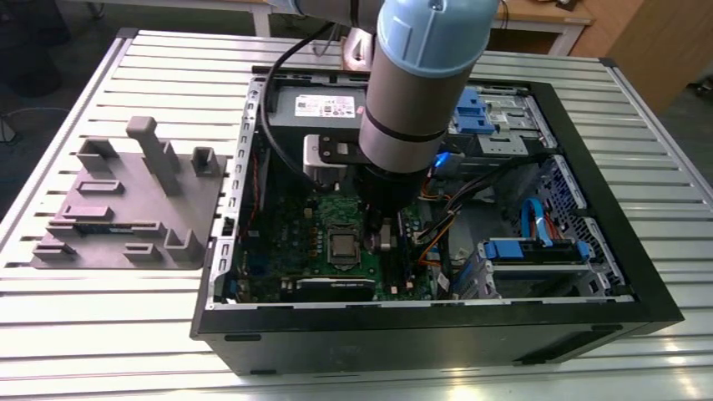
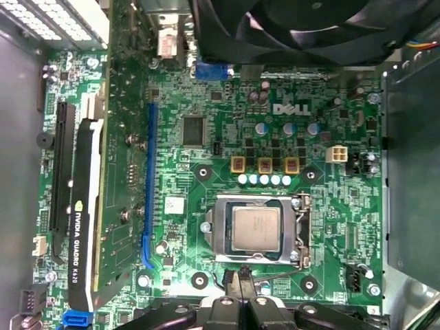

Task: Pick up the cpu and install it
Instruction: 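Install the first cpu locking lever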

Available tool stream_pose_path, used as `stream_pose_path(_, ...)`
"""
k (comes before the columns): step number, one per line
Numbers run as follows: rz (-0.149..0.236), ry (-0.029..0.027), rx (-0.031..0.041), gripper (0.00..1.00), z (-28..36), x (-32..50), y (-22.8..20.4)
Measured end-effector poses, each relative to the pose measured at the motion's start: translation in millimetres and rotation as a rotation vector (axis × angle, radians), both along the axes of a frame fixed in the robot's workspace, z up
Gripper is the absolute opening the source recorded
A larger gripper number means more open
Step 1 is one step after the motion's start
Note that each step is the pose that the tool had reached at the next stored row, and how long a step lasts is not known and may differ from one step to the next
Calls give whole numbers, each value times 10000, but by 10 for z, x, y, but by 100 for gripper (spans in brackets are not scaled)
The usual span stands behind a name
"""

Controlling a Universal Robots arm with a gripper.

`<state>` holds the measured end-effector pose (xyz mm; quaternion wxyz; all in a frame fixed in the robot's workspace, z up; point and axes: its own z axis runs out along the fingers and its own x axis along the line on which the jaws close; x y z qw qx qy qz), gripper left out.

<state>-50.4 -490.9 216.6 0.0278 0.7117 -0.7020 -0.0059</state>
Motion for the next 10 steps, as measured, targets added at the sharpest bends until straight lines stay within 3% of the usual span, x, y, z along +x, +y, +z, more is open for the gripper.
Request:
stream_pose_path(4, 109, -14, -1, 10, -18, -8, -33)
stream_pose_path(10, 200, -81, -1, 10, -81, -13, -33)
